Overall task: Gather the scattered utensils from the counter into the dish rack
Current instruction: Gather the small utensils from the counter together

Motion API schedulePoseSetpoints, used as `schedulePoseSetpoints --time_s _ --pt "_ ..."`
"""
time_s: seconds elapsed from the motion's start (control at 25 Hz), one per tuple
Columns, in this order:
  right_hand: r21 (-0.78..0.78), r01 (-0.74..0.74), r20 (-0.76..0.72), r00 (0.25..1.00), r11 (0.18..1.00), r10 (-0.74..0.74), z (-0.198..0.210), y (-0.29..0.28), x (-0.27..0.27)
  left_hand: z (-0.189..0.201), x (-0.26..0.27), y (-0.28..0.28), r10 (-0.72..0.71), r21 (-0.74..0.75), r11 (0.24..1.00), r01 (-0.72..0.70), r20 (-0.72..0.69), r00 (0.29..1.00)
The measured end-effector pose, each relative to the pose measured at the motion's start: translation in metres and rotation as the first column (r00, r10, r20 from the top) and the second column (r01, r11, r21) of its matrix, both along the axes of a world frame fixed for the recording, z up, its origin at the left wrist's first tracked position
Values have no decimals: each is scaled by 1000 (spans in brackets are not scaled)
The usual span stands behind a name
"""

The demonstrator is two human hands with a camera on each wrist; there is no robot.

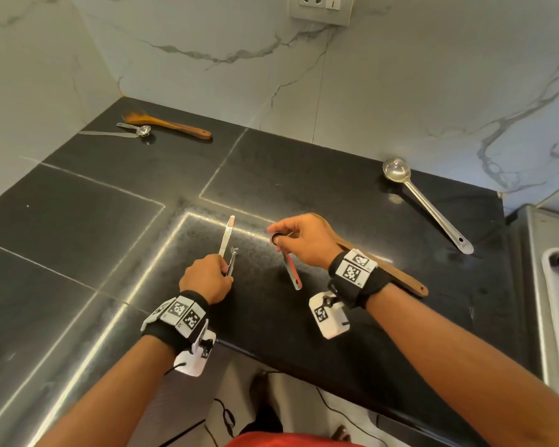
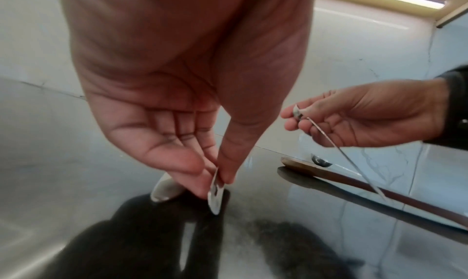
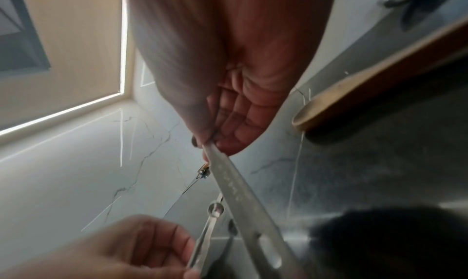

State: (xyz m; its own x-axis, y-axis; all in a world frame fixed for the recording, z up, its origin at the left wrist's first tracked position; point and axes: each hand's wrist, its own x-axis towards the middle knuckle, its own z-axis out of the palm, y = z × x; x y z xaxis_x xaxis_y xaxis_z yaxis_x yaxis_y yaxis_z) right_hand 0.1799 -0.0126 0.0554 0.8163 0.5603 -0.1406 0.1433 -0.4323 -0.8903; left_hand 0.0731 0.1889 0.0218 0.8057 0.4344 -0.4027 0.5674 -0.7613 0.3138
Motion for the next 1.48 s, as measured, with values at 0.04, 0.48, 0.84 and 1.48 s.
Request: schedulePoseSetpoints --time_s 0.04,0.48,0.84,1.48 --pt "27 27 -54 998 999 -26 -4 4 -5 -1 0 0 12 -37 999 -11 11 1000" --pt "278 353 -258 923 893 -284 -18 33 -17 13 10 -20 113 -526 843 117 385 916" --pt "276 308 -399 898 910 -183 -20 75 18 14 28 18 140 -596 788 153 417 898" --pt "-24 181 -165 969 983 -183 -58 203 166 23 187 262 22 -62 998 -4 298 954"
